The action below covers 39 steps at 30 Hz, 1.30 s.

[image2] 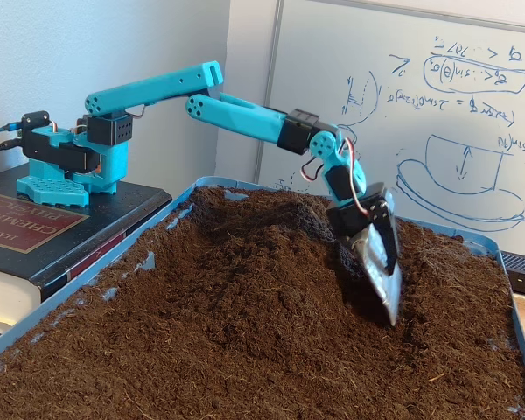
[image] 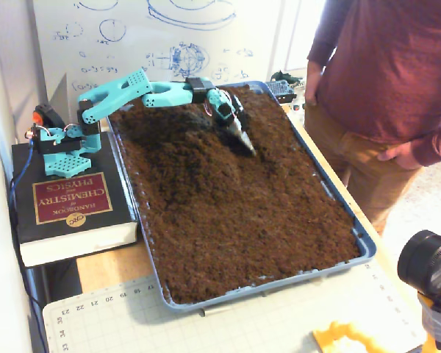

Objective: Build a berm.

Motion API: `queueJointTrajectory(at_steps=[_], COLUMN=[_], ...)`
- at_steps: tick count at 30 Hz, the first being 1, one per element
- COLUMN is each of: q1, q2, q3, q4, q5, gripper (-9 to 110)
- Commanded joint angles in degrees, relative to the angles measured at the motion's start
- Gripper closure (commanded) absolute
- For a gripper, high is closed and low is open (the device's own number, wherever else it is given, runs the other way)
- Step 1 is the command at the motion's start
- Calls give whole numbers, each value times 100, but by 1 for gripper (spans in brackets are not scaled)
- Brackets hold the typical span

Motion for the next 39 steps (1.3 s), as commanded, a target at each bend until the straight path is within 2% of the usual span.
queueJointTrajectory(at_steps=[1,11,26,29,34,37,39], q1=[158,97,97,97,246,721,1037], q2=[1143,2663,3305,3735,5238,5704,5810], q3=[624,2698,3261,3155,2909,2795,2821], q4=[-26,-26,53,589,2364,3120,3129], q5=[-202,-149,-97,70,343,-35,-659], gripper=[101,101,101,101,101,101,101])
